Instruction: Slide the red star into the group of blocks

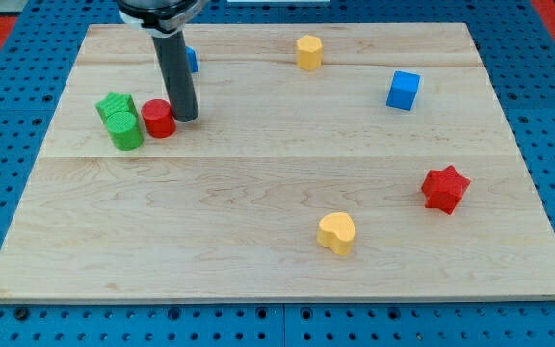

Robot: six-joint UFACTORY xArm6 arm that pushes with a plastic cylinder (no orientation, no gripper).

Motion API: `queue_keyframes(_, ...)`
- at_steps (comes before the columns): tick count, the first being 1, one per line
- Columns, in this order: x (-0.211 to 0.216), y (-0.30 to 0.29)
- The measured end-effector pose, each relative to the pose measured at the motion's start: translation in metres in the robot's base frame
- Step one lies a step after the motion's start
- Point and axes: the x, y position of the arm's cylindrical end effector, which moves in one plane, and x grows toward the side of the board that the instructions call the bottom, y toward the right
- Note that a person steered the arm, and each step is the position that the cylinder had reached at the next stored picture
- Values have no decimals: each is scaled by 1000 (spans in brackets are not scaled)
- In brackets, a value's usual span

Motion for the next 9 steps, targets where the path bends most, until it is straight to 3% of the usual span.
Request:
queue_keyframes(6, 0, -13)
queue_keyframes(9, 41, 201)
